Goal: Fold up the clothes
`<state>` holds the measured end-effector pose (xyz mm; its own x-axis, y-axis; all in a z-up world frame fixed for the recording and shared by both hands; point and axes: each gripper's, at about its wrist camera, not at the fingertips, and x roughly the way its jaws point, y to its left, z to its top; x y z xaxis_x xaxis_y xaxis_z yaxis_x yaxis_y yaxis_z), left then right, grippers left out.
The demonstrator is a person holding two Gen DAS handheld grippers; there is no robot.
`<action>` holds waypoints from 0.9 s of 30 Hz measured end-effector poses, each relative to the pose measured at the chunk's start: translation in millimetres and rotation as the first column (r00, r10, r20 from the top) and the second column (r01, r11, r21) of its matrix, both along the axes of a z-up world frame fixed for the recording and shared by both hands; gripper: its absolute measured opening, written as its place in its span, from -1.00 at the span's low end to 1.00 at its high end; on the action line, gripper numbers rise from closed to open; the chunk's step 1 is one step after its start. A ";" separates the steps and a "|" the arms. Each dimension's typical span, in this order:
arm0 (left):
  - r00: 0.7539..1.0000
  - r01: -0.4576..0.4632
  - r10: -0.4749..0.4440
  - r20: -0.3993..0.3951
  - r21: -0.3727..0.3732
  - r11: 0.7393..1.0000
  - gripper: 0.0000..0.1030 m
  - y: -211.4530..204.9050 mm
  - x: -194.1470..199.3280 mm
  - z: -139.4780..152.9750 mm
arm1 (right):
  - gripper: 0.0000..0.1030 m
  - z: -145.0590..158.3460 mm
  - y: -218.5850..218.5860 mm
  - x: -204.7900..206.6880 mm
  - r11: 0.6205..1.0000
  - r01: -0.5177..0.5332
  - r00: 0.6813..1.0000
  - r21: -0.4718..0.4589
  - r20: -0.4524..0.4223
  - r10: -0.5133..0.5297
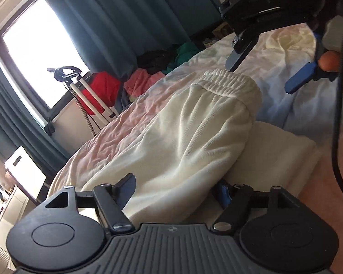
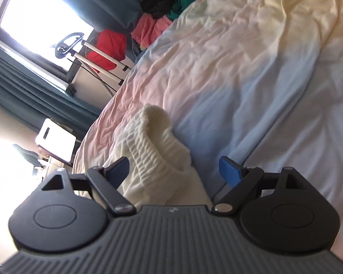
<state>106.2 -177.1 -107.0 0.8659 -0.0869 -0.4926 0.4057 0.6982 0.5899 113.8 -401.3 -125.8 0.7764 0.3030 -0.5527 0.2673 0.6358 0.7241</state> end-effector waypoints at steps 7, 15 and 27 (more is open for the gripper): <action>0.999 -0.029 0.027 0.034 0.064 0.998 0.32 74.1 -23.2 -1.5 | 0.71 -18.6 16.9 15.5 0.995 -0.013 0.999 0.100 -0.034 0.017; 0.999 -0.034 0.030 -0.030 -0.141 0.989 -0.14 116.5 -36.2 6.8 | 0.18 -17.3 45.4 26.2 0.999 -0.008 0.999 -0.044 0.051 0.010; 0.981 0.004 -0.038 -0.188 -0.177 0.984 -0.40 125.2 -65.4 9.8 | -0.15 7.4 40.5 -9.8 0.992 -0.006 0.996 -0.124 0.083 0.016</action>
<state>40.7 -51.9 -97.2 0.7551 -0.2034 -0.6233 0.5138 0.7742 0.3697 104.0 -360.8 -118.4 0.8185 0.2454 -0.5194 0.2014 0.7243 0.6595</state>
